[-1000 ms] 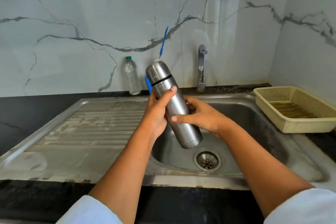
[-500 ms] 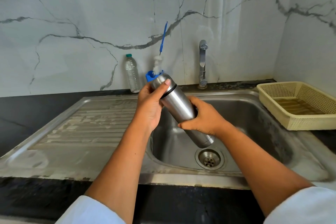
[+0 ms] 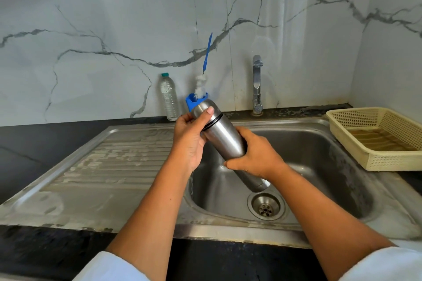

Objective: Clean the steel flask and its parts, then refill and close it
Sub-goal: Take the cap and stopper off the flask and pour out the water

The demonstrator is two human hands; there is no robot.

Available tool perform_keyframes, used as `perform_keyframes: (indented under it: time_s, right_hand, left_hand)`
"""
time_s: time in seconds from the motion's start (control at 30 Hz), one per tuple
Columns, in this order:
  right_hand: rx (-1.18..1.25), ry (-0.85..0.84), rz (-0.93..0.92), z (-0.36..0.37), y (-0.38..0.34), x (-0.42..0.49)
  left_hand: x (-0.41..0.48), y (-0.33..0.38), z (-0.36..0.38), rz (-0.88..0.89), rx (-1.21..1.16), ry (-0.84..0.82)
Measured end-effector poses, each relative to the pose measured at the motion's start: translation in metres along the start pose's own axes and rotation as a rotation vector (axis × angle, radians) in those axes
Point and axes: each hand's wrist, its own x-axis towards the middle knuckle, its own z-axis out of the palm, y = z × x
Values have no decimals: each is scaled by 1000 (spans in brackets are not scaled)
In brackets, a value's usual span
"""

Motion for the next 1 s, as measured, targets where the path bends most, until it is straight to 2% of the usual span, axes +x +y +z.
perform_keyframes:
  time_s: [0.2, 0.37, 0.5, 0.63, 0.83, 0.9, 1.0]
  right_hand:
    - [-167, 46, -30, -1, -3, 0]
    - [-229, 74, -32, 0, -2, -1]
    - [-204, 56, 0, 0, 2, -1]
    - [-129, 50, 23, 2, 4, -1]
    - [-21, 63, 63, 7, -3, 1]
    - [-7, 54, 61, 9, -4, 0]
    - [-12, 26, 51, 11, -6, -1]
  left_hand:
    - [-7, 0, 7, 35, 5, 4]
    - [-4, 5, 6, 59, -55, 117]
    - [-2, 4, -1, 4, -69, 129]
    - [-1, 10, -8, -88, -205, 136]
    - [-8, 27, -20, -118, -345, 129]
    - [-7, 34, -33, -105, -281, 120]
    - [-11, 43, -59, -89, 69, 162]
